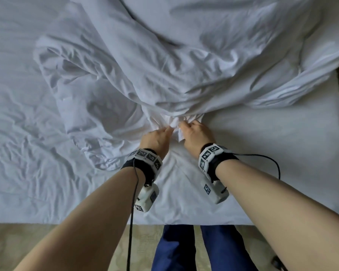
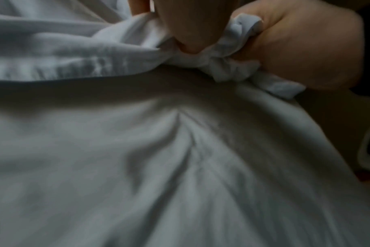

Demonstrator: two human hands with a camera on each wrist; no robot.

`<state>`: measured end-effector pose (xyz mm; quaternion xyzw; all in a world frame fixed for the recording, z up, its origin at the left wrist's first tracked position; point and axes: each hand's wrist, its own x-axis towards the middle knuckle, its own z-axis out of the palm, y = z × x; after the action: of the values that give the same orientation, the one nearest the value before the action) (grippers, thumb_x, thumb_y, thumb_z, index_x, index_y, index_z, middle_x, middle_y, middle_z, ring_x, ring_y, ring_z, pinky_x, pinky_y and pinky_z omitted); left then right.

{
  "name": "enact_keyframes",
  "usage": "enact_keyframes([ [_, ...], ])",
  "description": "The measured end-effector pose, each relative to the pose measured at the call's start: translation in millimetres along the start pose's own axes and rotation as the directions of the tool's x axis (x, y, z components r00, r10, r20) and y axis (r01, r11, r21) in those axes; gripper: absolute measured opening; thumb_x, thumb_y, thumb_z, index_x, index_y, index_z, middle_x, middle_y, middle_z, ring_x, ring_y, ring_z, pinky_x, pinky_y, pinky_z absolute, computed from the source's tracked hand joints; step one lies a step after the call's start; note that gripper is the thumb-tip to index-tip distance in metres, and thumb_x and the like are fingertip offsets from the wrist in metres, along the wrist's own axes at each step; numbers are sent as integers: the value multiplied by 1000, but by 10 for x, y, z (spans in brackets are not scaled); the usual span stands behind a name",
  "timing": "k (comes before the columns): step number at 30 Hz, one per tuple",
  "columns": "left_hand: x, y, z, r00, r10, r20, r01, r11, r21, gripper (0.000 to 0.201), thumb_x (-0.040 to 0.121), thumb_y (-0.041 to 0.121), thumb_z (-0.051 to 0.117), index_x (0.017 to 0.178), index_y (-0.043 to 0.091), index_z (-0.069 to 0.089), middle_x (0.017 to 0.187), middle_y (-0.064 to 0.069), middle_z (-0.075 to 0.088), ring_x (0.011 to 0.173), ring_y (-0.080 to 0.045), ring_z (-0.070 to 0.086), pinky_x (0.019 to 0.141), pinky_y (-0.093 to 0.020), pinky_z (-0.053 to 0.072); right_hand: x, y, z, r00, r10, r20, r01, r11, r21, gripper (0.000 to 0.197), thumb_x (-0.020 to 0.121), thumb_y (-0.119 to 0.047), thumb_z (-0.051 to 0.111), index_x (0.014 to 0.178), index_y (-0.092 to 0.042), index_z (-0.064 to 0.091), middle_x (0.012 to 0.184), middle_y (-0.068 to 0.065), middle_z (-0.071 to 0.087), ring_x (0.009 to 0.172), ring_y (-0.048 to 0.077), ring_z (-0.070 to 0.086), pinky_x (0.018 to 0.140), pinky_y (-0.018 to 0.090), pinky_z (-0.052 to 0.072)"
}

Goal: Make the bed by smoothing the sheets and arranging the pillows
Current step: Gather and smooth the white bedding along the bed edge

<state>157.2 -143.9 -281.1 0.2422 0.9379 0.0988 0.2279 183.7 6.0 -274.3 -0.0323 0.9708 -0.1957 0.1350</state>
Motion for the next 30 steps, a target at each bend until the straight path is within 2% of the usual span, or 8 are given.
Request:
enact_keyframes([
  [2, -71, 80, -149, 999, -37, 17, 36, 999, 40, 22, 92, 7, 44, 110, 12, 54, 104, -9, 65, 90, -37, 63, 71, -39, 47, -57, -80, -133, 998, 24, 50, -19, 996, -90, 54, 82, -4, 55, 135, -4, 45, 103, 22, 66, 96, 36, 62, 75, 37, 49],
  [6, -427, 170, -257, 1000, -9, 6, 8, 997, 78, 20, 93, 14, 43, 110, 12, 55, 100, -8, 67, 86, -36, 64, 72, -41, 52, -362, -262, -365, 994, -22, 109, 41, 984, -171, 62, 88, -13, 52, 145, -11, 29, 105, 19, 64, 92, 36, 64, 71, 35, 47],
  [13, -1508, 523, 141, 998, 33, 44, -38, 993, 114, 13, 87, 10, 51, 97, 11, 59, 82, -7, 67, 66, -34, 64, 58, -39, 53, -1543, -548, -319, 966, -84, 245, 143, 962, -234, 52, 92, -9, 45, 142, -9, 34, 105, 17, 67, 92, 34, 66, 69, 35, 46],
  [18, -2189, 826, 436, 969, -16, 246, -38, 976, 213, 26, 93, 13, 43, 116, 17, 53, 106, -2, 65, 91, -30, 64, 73, -35, 49, -2342, -637, -12, 931, -42, 364, 120, 973, -195, 58, 91, -7, 43, 146, -6, 24, 111, 20, 64, 97, 35, 66, 79, 39, 52],
  [23, -2365, 685, 480, 971, 14, 237, -59, 981, 182, 31, 92, 9, 41, 119, 18, 51, 111, -2, 64, 96, -28, 63, 79, -36, 49, -2471, -737, 95, 939, -40, 342, 95, 985, -147, 54, 89, -4, 45, 141, -7, 31, 116, 20, 61, 106, 33, 61, 84, 40, 50],
  [27, -2398, 371, 610, 982, 188, 13, -188, 975, 118, 45, 80, 8, 50, 123, 14, 60, 119, -11, 66, 104, -34, 65, 80, -46, 57, -2471, -746, 374, 961, -135, 243, 169, 977, -127, 66, 82, -15, 53, 144, -15, 30, 147, 14, 36, 138, 35, 30, 112, 48, 27],
  [28, -2406, 299, 651, 982, 188, -20, -182, 968, 170, 49, 78, 11, 58, 127, 11, 58, 131, -15, 59, 118, -36, 58, 92, -52, 52, -2458, -746, 468, 952, -130, 276, 178, 972, -156, 82, 82, -21, 59, 152, -18, 18, 157, 16, 18, 146, 36, 14, 116, 54, 15],
  [30, -2426, 159, 680, 991, 128, 32, -132, 950, 282, 81, 76, 27, 73, 147, 9, 37, 159, -18, 22, 146, -34, 23, 115, -57, 23, -2371, -736, 618, 939, -98, 331, 179, 958, -224, 107, 82, -37, 68, 154, -27, -11, 160, 15, -17, 147, 36, -15, 114, 64, -2],
])
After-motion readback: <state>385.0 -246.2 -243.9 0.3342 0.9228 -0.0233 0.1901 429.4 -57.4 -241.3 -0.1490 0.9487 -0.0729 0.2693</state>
